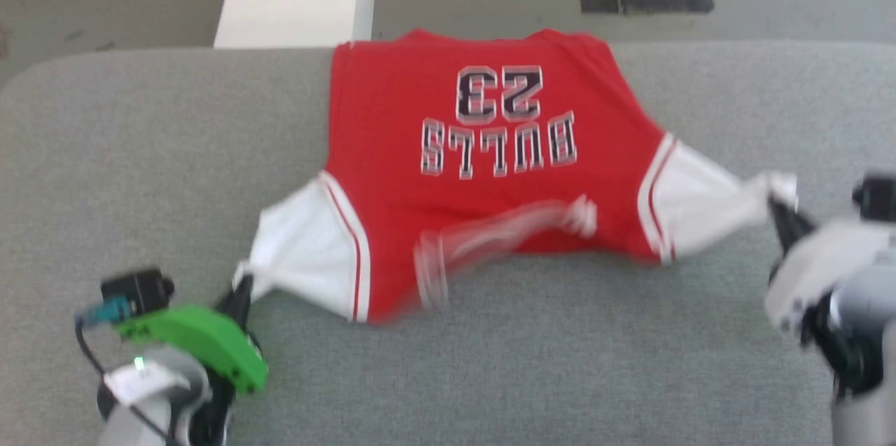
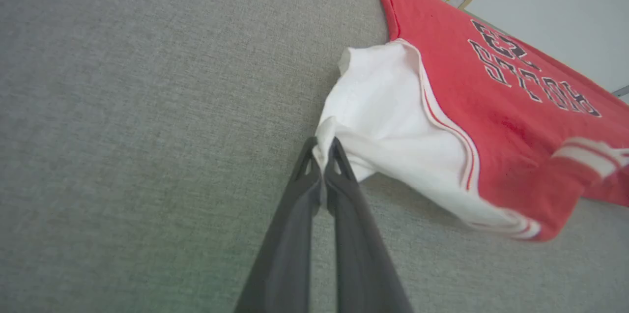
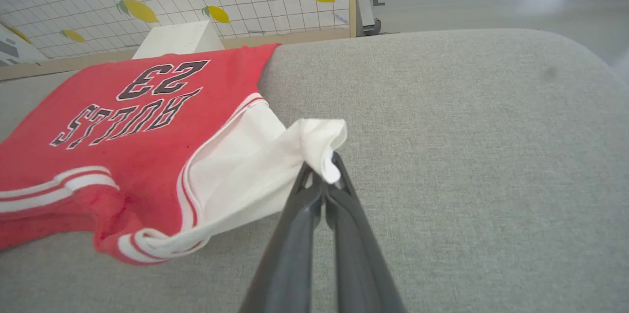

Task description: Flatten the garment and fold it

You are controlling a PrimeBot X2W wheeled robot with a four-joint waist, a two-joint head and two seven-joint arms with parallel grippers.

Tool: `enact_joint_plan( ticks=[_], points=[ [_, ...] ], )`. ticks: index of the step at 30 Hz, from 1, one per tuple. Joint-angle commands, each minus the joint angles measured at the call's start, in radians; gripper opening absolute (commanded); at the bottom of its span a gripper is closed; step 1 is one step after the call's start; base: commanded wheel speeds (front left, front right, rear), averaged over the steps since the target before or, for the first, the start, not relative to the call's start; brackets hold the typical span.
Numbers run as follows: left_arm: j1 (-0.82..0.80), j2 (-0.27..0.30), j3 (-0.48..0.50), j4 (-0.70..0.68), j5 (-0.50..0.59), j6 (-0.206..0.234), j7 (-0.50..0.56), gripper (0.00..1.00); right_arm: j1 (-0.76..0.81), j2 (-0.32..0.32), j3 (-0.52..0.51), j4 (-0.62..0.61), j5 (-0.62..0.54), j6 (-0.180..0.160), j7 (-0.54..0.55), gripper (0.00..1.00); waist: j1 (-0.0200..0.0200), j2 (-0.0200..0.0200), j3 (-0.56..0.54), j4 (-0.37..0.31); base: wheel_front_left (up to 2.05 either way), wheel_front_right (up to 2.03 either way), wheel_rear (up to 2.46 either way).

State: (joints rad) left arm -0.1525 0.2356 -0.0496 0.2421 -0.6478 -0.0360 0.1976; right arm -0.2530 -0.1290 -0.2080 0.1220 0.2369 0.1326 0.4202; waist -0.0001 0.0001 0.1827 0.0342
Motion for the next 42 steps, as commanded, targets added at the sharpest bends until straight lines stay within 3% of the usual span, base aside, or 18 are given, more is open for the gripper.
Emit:
enact_joint_plan(
  ticks=[1, 8, 21, 27, 28, 29, 30, 42],
  points=[
    [0.040, -0.004, 0.005, -0.017, -0.010, 0.014, 0.011, 0.00, 0.042, 0.021, -0.020, -0.031, -0.005, -0.002, 0.016, 0.00, 0.0001, -0.0001, -0.045, -0.001, 0.00, 0.00, 0.00],
    [0.194, -0.024, 0.031, -0.087, -0.043, 0.080, 0.052, 0.00, 0.241, 0.077, -0.107, -0.142, -0.003, -0.002, 0.108, 0.00, 0.0001, -0.0001, -0.079, 0.002, 0.00, 0.00, 0.00],
    [0.413, 0.003, 0.015, -0.157, -0.045, 0.182, 0.210, 0.00, 0.440, 0.079, -0.185, 0.002, 0.072, -0.002, 0.268, 0.00, 0.0001, -0.0001, -0.116, 0.010, 0.00, 0.00, 0.00],
    [0.428, -0.005, 0.005, -0.193, -0.050, 0.193, 0.224, 0.00, 0.439, 0.079, -0.170, 0.044, 0.068, -0.002, 0.229, 0.00, 0.0001, -0.0001, -0.118, 0.019, 0.00, 0.00, 0.00],
    [0.427, -0.006, 0.002, -0.197, -0.050, 0.191, 0.222, 0.00, 0.434, 0.079, -0.163, 0.041, 0.071, -0.002, 0.210, 0.25, 0.0001, -0.0001, -0.119, 0.020, 0.00, 0.00, 0.00],
    [0.424, -0.007, 0.000, -0.202, -0.049, 0.189, 0.219, 0.00, 0.428, 0.079, -0.156, 0.036, 0.077, -0.002, 0.184, 0.67, 0.0001, -0.0001, -0.119, 0.022, 0.00, 0.00, 0.00],
    [0.422, -0.009, -0.002, -0.207, -0.049, 0.187, 0.215, 0.00, 0.424, 0.079, -0.151, 0.028, 0.079, -0.002, 0.164, 1.00, 0.0001, -0.0001, -0.120, 0.023, 0.00, 0.00, 0.00],
    [0.383, -0.016, -0.030, -0.250, -0.035, 0.161, 0.179, 0.00, 0.302, 0.079, -0.115, -0.133, -0.004, -0.002, -0.090, 1.00, 0.0001, -0.0001, -0.095, 0.062, 0.00, 0.00, 0.00]
  ],
)
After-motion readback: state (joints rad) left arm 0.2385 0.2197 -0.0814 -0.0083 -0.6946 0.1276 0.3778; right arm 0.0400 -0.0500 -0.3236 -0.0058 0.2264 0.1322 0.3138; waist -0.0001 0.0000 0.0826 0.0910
